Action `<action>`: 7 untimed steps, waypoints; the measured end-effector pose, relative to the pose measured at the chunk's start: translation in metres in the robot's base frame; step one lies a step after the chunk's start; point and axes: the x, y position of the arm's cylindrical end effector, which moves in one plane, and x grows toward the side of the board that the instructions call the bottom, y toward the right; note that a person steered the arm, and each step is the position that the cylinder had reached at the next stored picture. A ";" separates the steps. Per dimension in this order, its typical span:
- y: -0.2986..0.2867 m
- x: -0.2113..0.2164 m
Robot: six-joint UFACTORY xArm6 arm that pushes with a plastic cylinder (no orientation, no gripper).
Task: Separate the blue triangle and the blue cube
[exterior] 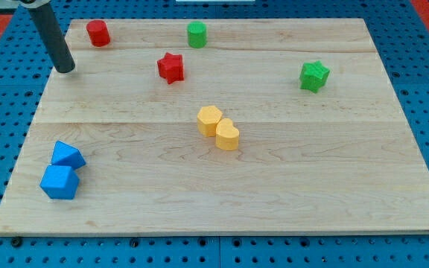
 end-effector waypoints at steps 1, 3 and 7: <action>-0.005 0.002; -0.033 0.051; -0.032 0.189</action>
